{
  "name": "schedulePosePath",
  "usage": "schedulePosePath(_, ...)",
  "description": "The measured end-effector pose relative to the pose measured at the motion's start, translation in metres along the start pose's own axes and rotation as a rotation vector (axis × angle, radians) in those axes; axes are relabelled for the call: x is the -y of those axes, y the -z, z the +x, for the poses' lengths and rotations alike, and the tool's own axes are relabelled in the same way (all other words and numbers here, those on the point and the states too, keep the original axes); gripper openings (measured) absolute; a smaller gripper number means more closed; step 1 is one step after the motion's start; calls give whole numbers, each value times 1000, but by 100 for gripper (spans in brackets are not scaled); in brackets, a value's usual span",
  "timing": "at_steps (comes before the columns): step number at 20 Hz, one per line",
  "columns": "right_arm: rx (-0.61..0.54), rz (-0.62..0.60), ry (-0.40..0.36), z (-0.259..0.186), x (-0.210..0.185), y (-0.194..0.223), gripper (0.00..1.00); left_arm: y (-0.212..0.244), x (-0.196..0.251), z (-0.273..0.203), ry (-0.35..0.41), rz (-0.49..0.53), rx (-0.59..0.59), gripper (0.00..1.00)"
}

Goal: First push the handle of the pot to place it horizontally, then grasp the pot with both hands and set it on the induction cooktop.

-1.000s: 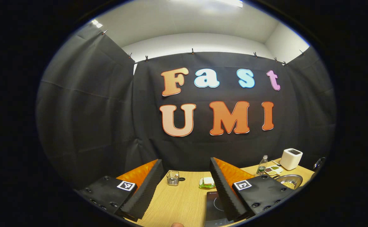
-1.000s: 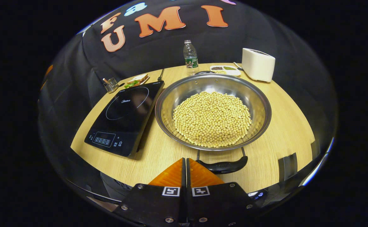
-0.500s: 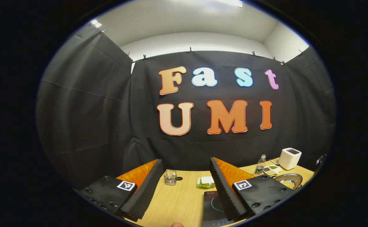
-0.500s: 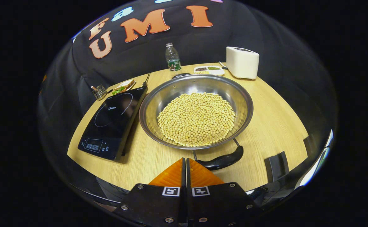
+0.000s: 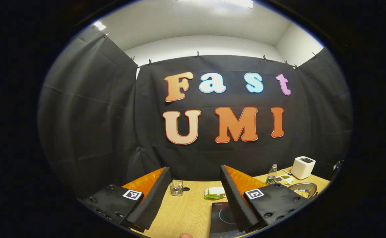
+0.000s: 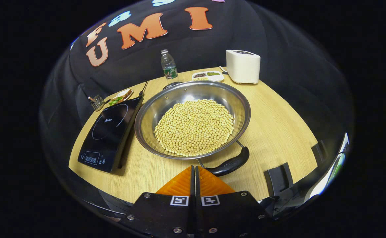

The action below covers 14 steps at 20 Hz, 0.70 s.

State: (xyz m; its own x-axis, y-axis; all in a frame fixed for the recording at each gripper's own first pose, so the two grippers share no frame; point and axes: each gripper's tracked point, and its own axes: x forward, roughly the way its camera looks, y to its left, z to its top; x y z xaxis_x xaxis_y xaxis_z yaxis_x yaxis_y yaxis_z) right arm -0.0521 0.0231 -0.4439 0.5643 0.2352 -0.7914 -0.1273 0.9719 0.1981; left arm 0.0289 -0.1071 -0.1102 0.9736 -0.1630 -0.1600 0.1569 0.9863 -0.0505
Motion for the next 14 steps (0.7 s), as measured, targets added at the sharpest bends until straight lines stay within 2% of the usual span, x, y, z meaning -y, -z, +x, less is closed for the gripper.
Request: schedulePosePath(14,24,15,104,11,49,-22,0,-7,14,-2,-3,2,14,98)
